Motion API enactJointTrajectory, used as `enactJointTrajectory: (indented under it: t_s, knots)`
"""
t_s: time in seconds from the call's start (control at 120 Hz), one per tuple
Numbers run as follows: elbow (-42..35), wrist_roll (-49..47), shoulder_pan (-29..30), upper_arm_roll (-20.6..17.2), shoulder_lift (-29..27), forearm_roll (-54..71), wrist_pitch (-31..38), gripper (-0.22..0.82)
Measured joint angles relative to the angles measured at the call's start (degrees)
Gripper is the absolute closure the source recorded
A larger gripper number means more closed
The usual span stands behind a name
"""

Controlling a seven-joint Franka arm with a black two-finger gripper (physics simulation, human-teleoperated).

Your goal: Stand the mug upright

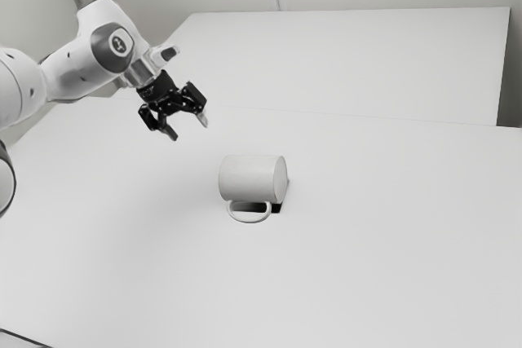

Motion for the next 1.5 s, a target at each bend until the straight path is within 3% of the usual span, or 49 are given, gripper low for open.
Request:
enactJointTrajectory:
  t_s: [0.208,0.425,0.783,1.317,1.5]
  knots:
    - [-9.35,-1.78,0.77,0.72,-2.92,-10.07,9.1,0.0]
    - [-13.59,-1.62,1.62,1.15,-1.74,-21.9,12.25,0.0]
    - [-14.79,5.4,1.63,1.24,3.7,-37.85,9.73,0.0]
    - [-12.61,16.18,1.49,1.19,9.6,-44.96,4.34,0.0]
    - [-12.45,18.89,1.35,1.24,9.7,-46.21,2.66,0.1]
